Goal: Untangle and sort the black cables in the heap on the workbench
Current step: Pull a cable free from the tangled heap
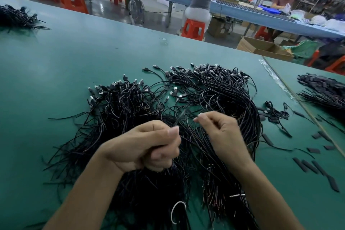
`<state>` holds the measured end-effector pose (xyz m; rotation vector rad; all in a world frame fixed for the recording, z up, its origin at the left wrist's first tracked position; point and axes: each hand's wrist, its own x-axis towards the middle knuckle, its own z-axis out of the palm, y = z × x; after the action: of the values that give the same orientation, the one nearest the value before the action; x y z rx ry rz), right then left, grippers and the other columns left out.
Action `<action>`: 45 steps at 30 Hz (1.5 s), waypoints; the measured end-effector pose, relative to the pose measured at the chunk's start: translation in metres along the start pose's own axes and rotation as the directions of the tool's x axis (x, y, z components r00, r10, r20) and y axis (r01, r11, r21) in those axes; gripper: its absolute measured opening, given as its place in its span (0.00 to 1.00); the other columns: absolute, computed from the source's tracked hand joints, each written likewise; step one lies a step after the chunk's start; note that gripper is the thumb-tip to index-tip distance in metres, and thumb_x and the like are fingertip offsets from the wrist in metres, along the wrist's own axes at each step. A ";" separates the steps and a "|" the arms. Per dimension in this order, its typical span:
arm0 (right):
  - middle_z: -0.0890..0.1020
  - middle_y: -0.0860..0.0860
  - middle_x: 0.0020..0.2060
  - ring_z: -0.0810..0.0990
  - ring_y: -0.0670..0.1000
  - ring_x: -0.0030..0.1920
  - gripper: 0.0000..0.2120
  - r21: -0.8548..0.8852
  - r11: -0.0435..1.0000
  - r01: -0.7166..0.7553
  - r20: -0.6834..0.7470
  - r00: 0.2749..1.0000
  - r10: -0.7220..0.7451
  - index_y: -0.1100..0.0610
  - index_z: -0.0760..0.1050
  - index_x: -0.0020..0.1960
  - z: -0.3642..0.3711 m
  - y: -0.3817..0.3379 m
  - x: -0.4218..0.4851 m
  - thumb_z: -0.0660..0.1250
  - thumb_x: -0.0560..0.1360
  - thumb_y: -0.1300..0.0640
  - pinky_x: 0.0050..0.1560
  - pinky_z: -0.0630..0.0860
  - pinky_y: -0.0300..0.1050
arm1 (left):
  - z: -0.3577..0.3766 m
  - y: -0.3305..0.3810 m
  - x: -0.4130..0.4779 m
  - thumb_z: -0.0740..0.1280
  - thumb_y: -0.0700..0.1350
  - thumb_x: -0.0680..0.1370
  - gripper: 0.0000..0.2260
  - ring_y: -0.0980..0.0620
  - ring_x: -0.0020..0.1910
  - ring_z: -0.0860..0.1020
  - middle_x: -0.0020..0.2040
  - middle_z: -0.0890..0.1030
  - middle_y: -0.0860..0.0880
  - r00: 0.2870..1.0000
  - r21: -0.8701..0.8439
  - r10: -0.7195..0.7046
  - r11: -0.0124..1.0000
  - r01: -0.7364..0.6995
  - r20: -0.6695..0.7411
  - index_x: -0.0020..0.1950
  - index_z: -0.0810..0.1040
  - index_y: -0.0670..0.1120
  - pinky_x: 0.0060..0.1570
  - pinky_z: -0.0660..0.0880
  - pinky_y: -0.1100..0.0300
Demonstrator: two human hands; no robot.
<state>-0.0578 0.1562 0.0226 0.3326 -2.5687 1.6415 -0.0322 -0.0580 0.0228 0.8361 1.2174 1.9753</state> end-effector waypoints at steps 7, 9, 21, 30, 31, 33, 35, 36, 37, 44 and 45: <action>0.69 0.42 0.21 0.64 0.42 0.23 0.13 -0.158 0.984 0.078 0.336 0.942 -0.021 0.48 0.81 0.36 0.027 -0.002 -0.020 0.67 0.79 0.49 0.27 0.60 0.34 | -0.004 0.001 0.027 0.57 0.58 0.80 0.21 0.60 0.22 0.54 0.24 0.62 0.56 0.719 -0.199 0.207 0.877 -0.437 -0.664 0.32 0.75 0.50 0.15 0.58 0.70; 0.70 0.44 0.22 0.64 0.42 0.23 0.13 -0.135 0.988 0.082 0.323 0.946 -0.035 0.50 0.83 0.38 0.022 -0.007 -0.022 0.67 0.79 0.49 0.26 0.60 0.35 | -0.012 -0.008 0.026 0.58 0.56 0.79 0.19 0.60 0.23 0.61 0.26 0.66 0.54 0.626 -0.068 0.239 0.902 -0.426 -0.742 0.35 0.80 0.48 0.18 0.62 0.68; 0.81 0.44 0.38 0.79 0.44 0.40 0.08 -0.277 0.928 0.251 0.233 0.954 -0.188 0.48 0.82 0.41 0.002 -0.030 -0.011 0.69 0.77 0.48 0.42 0.75 0.39 | -0.004 -0.037 0.026 0.53 0.65 0.81 0.30 0.55 0.16 0.65 0.19 0.69 0.51 0.798 0.466 0.139 0.863 0.193 -0.587 0.26 0.75 0.49 0.20 0.62 0.67; 0.75 0.47 0.27 0.65 0.42 0.23 0.11 -0.129 0.991 0.038 0.261 0.965 -0.003 0.50 0.82 0.43 0.025 -0.023 -0.012 0.64 0.81 0.51 0.23 0.61 0.37 | -0.005 -0.006 0.013 0.64 0.52 0.81 0.18 0.58 0.21 0.72 0.25 0.74 0.51 0.938 -0.444 0.173 0.845 -0.299 -0.301 0.35 0.78 0.44 0.20 0.67 0.67; 0.75 0.48 0.28 0.65 0.42 0.24 0.11 -0.169 0.984 0.062 0.328 0.945 -0.004 0.50 0.81 0.43 0.029 -0.024 -0.015 0.64 0.82 0.53 0.24 0.62 0.36 | -0.006 -0.005 0.016 0.64 0.51 0.80 0.17 0.56 0.25 0.76 0.29 0.77 0.50 0.911 -0.503 0.202 0.781 -0.372 -0.359 0.38 0.81 0.43 0.23 0.72 0.66; 0.74 0.48 0.28 0.67 0.43 0.26 0.13 -0.239 0.963 0.124 0.440 0.898 -0.007 0.48 0.77 0.39 0.035 -0.026 -0.020 0.63 0.82 0.56 0.28 0.64 0.38 | -0.008 -0.009 0.022 0.61 0.51 0.80 0.18 0.53 0.34 0.83 0.37 0.83 0.47 0.775 -0.342 0.225 0.800 -0.493 -0.591 0.43 0.85 0.42 0.34 0.80 0.64; 0.74 0.46 0.30 0.69 0.45 0.29 0.15 -0.322 0.933 0.158 0.471 0.882 0.013 0.49 0.72 0.36 0.034 -0.029 -0.020 0.60 0.80 0.58 0.32 0.69 0.44 | -0.012 -0.019 0.026 0.59 0.51 0.80 0.18 0.48 0.45 0.85 0.45 0.86 0.43 0.613 -0.002 0.307 0.893 -0.450 -0.728 0.49 0.85 0.41 0.43 0.81 0.60; 0.76 0.45 0.32 0.72 0.45 0.31 0.14 -0.351 0.921 0.167 0.468 0.883 0.019 0.47 0.72 0.37 0.031 -0.031 -0.019 0.59 0.80 0.57 0.35 0.72 0.46 | -0.014 -0.024 0.027 0.59 0.51 0.80 0.18 0.46 0.47 0.85 0.46 0.86 0.42 0.558 0.188 0.371 0.915 -0.358 -0.742 0.51 0.84 0.41 0.46 0.81 0.58; 0.79 0.44 0.35 0.75 0.45 0.34 0.14 -0.359 0.918 0.169 0.459 0.888 0.015 0.46 0.74 0.39 0.028 -0.033 -0.018 0.59 0.82 0.55 0.38 0.75 0.47 | -0.016 -0.028 0.027 0.58 0.50 0.80 0.17 0.46 0.47 0.85 0.46 0.86 0.43 0.527 0.353 0.429 0.903 -0.243 -0.734 0.52 0.82 0.41 0.46 0.81 0.58; 0.82 0.43 0.37 0.80 0.44 0.37 0.06 -0.281 0.929 0.238 0.305 0.941 -0.149 0.48 0.83 0.41 -0.005 -0.043 0.001 0.72 0.75 0.48 0.38 0.75 0.37 | -0.008 -0.026 0.022 0.59 0.58 0.78 0.20 0.52 0.22 0.77 0.28 0.81 0.48 0.738 0.527 0.226 0.826 0.201 -0.636 0.39 0.79 0.46 0.24 0.71 0.64; 0.81 0.43 0.37 0.80 0.44 0.38 0.06 -0.271 0.929 0.254 0.283 0.943 -0.175 0.48 0.83 0.41 -0.007 -0.043 0.003 0.73 0.74 0.48 0.38 0.74 0.35 | -0.005 -0.025 0.022 0.58 0.60 0.77 0.21 0.52 0.21 0.75 0.27 0.80 0.48 0.771 0.516 0.171 0.826 0.227 -0.614 0.37 0.79 0.47 0.23 0.69 0.64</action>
<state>-0.0520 0.1448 0.0640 0.8155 -2.7875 1.1717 -0.0437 -0.0340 0.0018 0.3654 2.2929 1.9460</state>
